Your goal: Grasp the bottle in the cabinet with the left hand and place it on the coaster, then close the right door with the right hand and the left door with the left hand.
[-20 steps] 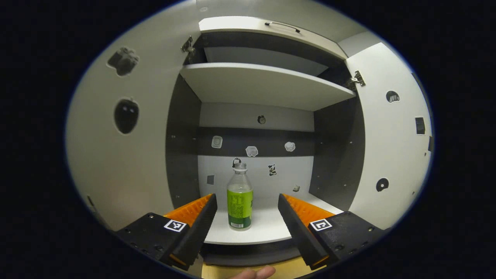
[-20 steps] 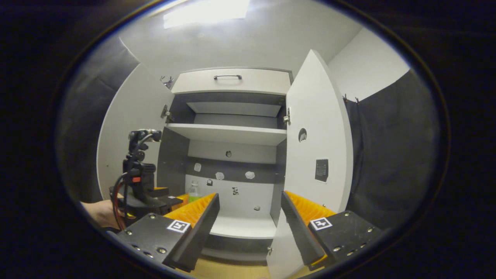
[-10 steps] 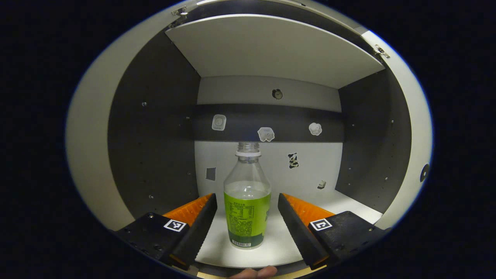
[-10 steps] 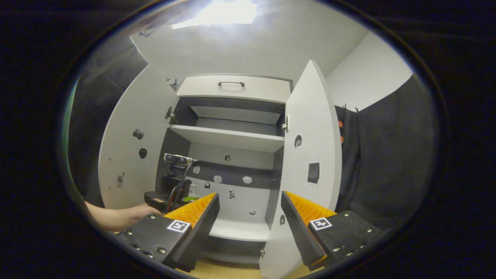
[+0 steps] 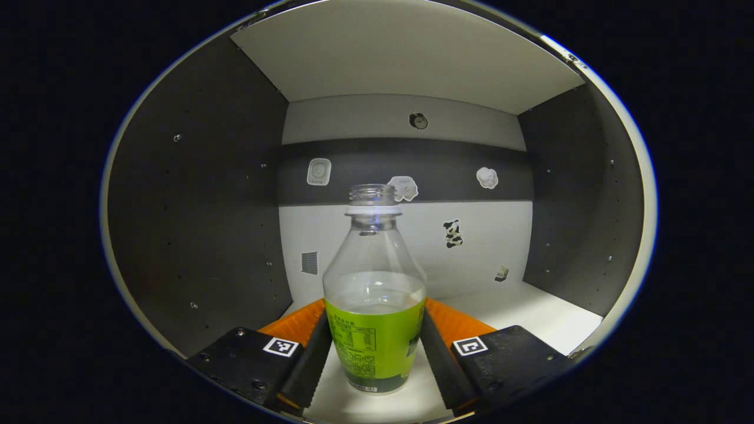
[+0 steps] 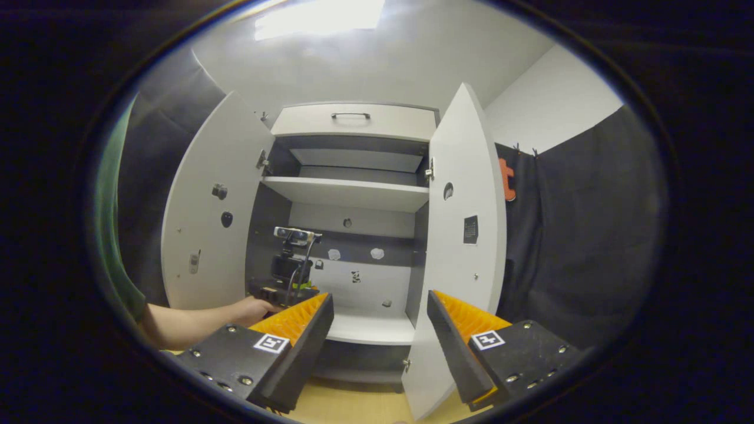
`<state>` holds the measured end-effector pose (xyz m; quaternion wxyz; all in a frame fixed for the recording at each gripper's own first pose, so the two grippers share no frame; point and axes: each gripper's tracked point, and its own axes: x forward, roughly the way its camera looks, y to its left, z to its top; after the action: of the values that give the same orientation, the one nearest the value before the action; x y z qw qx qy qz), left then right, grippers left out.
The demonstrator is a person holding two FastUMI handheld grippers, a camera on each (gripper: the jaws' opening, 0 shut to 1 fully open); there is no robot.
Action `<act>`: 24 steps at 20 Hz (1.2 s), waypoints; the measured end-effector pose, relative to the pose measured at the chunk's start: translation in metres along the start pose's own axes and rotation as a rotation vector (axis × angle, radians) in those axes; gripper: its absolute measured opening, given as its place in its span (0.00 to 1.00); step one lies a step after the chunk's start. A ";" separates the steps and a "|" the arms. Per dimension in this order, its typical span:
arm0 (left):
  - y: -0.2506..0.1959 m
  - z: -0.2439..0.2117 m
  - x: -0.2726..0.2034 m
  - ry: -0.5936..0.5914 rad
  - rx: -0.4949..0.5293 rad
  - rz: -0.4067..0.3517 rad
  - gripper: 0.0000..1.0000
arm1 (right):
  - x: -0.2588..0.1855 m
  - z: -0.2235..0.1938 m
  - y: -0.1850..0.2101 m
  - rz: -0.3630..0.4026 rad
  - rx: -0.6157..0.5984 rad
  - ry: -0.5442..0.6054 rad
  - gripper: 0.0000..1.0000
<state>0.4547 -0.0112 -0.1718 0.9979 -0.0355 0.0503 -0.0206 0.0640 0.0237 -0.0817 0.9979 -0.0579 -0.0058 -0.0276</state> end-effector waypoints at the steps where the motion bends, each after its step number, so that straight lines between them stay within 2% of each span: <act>1: 0.003 0.000 -0.004 0.005 0.003 0.007 0.80 | -0.005 0.001 -0.005 -0.009 0.008 0.005 0.96; 4: 0.006 0.012 -0.021 -0.008 -0.016 0.007 0.80 | -0.018 -0.002 -0.017 -0.038 0.028 0.022 0.94; 6: 0.007 0.017 -0.038 -0.010 -0.029 0.007 0.80 | -0.027 -0.003 -0.019 -0.039 0.038 0.029 0.96; 9: 0.006 0.031 -0.067 -0.032 -0.029 0.001 0.80 | -0.039 -0.003 -0.019 -0.028 0.035 0.038 0.96; 10: 0.005 0.036 -0.079 -0.036 -0.028 -0.003 0.82 | -0.044 -0.003 -0.019 -0.024 0.035 0.041 0.94; 11: 0.003 0.038 -0.092 -0.037 -0.026 -0.008 0.80 | -0.050 -0.003 -0.019 -0.019 0.037 0.042 0.97; 15: -0.005 0.049 -0.144 -0.056 -0.025 -0.025 0.80 | -0.074 -0.001 -0.018 -0.001 0.079 0.046 0.97; 21: -0.009 0.032 -0.223 -0.033 -0.020 -0.018 0.80 | -0.118 0.002 -0.021 0.038 0.094 0.047 0.97; 22: -0.007 0.027 -0.236 -0.029 -0.022 -0.011 0.80 | -0.124 0.000 -0.022 0.045 0.097 0.048 0.94; 23: -0.007 0.024 -0.247 -0.030 -0.025 -0.008 0.78 | -0.129 0.000 -0.024 0.054 0.099 0.049 0.96; 24: -0.004 0.020 -0.259 -0.029 -0.028 0.003 0.80 | -0.134 -0.002 -0.026 0.059 0.098 0.050 0.94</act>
<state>0.1991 -0.0027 -0.1263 0.9980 -0.0496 0.0360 -0.0177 -0.0714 0.0047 -0.0823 0.9998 -0.0084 0.0192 0.0006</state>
